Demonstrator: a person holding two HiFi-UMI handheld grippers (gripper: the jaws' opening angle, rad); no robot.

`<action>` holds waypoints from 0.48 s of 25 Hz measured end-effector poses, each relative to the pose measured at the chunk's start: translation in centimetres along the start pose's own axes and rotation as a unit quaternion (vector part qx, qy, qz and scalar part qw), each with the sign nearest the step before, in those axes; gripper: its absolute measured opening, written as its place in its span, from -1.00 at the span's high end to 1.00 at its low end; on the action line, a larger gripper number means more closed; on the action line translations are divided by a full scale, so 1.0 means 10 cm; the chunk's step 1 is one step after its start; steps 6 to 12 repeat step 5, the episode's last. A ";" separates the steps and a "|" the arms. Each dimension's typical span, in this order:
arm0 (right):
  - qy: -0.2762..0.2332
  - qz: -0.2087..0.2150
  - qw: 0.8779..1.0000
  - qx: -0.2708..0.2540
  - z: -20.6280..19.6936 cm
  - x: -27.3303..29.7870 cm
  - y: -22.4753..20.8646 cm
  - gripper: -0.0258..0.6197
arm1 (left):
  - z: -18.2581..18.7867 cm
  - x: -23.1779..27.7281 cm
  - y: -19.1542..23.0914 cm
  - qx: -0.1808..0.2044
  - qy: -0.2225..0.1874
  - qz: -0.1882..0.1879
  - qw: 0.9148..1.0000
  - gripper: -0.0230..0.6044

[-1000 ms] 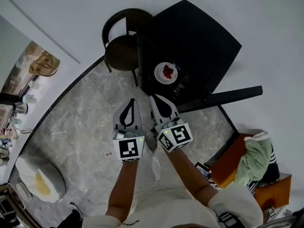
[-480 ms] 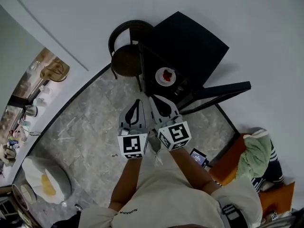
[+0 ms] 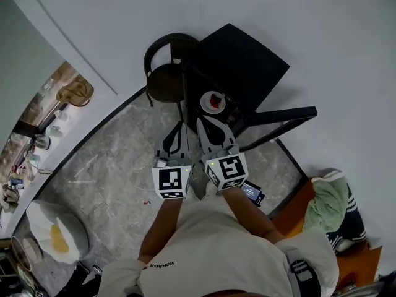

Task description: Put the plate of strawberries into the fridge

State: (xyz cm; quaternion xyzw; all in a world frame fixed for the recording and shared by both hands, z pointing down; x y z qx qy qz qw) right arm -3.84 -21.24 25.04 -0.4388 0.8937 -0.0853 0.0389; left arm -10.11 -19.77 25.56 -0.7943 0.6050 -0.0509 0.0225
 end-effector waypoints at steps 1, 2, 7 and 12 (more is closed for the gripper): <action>-0.003 -0.002 1.000 -0.001 0.03 0.00 -0.02 0.88 | 0.03 0.00 0.00 0.002 0.000 -0.002 1.000 0.93; -0.006 -0.003 1.000 -0.001 0.07 0.00 -0.03 0.88 | 0.05 0.01 0.00 0.004 -0.001 -0.004 1.000 0.93; -0.011 -0.009 1.000 0.003 0.14 0.00 -0.08 0.88 | 0.13 0.01 0.00 0.006 -0.005 -0.008 1.000 0.93; -0.011 -0.009 1.000 0.003 0.14 0.00 -0.08 0.88 | 0.13 0.01 0.00 0.006 -0.005 -0.008 1.000 0.93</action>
Point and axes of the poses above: the fingertips, and each gripper's own axes: x forward along the fingers, y to its left, z out of its top, the point moved 1 cm from there along -x, backward along the fingers, and after that the axes turned 5 degrees about x, right-handed, at the moved point
